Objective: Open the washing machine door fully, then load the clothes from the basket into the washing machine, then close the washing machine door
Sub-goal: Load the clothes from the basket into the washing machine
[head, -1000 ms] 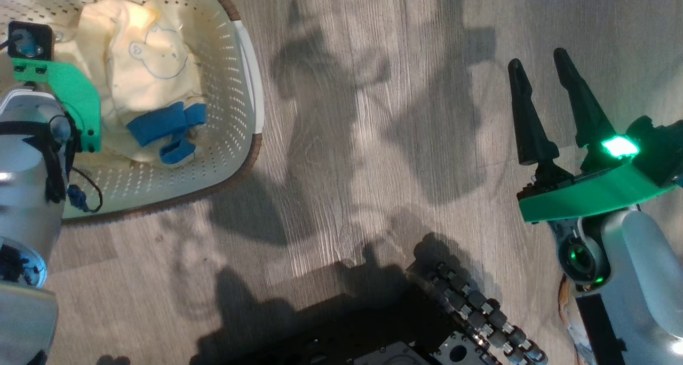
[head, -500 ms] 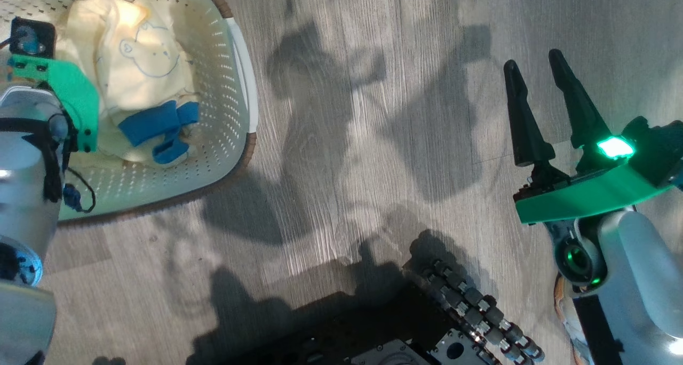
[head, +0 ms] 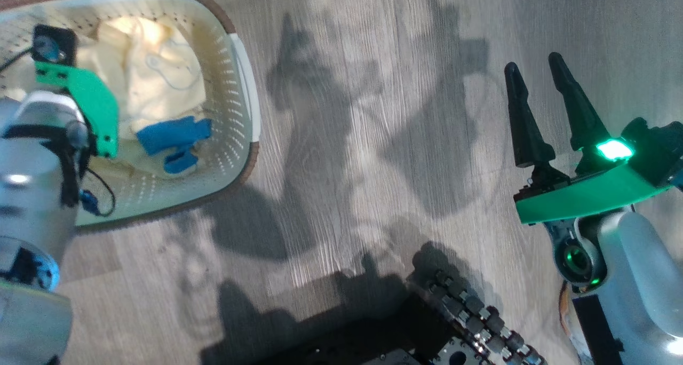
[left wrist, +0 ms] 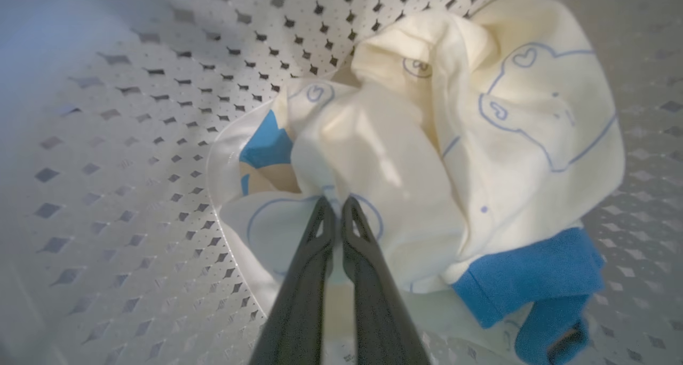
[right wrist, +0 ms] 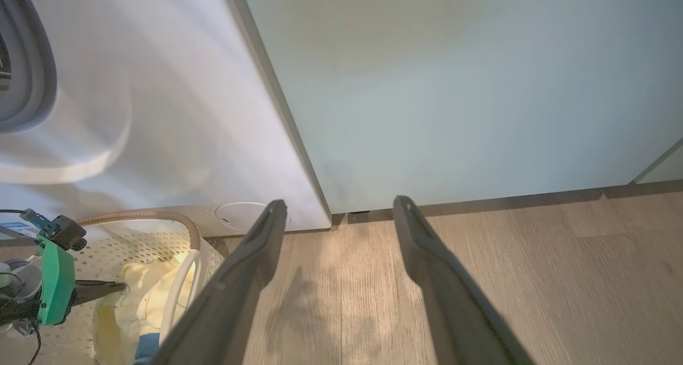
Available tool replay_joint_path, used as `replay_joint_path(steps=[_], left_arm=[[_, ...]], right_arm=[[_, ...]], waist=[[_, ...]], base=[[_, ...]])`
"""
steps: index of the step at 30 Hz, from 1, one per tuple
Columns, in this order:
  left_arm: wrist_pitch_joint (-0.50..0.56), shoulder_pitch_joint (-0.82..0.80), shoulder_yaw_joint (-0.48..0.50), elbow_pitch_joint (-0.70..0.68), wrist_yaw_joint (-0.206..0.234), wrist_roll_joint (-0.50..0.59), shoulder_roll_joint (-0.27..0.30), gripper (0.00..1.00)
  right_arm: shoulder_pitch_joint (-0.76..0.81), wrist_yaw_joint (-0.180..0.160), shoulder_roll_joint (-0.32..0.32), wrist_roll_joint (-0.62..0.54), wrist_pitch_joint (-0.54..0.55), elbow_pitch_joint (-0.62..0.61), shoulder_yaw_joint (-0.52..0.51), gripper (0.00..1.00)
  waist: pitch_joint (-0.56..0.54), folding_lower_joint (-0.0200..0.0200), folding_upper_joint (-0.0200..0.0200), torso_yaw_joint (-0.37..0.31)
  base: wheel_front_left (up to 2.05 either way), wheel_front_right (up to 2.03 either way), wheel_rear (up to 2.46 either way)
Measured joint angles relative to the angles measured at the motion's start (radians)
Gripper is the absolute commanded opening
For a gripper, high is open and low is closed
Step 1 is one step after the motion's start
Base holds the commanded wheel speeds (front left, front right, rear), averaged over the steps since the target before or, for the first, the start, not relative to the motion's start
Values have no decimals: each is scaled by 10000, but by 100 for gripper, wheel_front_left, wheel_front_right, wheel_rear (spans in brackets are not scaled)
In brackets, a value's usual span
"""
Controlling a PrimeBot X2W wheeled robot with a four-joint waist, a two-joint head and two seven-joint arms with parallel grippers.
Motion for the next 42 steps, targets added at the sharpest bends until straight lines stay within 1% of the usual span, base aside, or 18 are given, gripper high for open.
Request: replay_joint_path(steps=[3, 9, 13, 14, 23, 27, 32, 37, 42], left_arm=[[-311, 265, 42, 0, -194, -190, -238, 0], [-1003, 1052, 109, 8, -637, -660, -907, 0], [-1476, 1443, 132, 8, -819, -905, -1384, 0], [-1741, 1645, 142, 8, -899, -989, -1574, 0], [-2638, 2713, 228, 0, -1070, -1580, -2207, 0], [-2966, 3171, 209, -257, -1070, -1705, -2378, 0], [-3093, 3886, 171, -892, -1072, -2063, -2548, 0], [-3137, 4647, 211, -1860, -1072, -2280, -2476, 0], [-3139, 5420, 667, -3035, -1074, -2291, -2228, 0]], right_arm=[[4, 0, 0, 0, 0, 38, -50, 100], [110, 0, 0, -155, 0, 226, -232, 100], [569, 0, -13, -165, 0, 330, -395, 100], [856, 0, -75, -169, 0, 366, -449, 100], [1603, 0, -428, -236, 2, 608, -612, 100], [2011, 0, -499, -236, 2, 679, -694, 100], [2505, 0, -656, -236, 2, 759, -773, 100], [3027, 0, -719, -234, 2, 836, -805, 100], [3554, 0, -746, -234, 2, 871, -851, 100]], waist=[[-322, 0, 0, 86], [-1220, 0, 0, 338], [-1935, 0, 0, 569], [-2308, 0, 0, 704], [-3983, 0, 0, 1390], [-4704, 0, 1, 1706], [-5593, -1, 1, 2062], [-6436, -1, 1, 2371], [-7199, -1, 1, 2613]], base=[[0, 0, 0], [0, 0, 0], [0, 0, 0], [0, 0, 0], [0, 0, 0], [0, 0, 0], [0, 0, 0], [0, 0, 0], [0, 0, 0]])
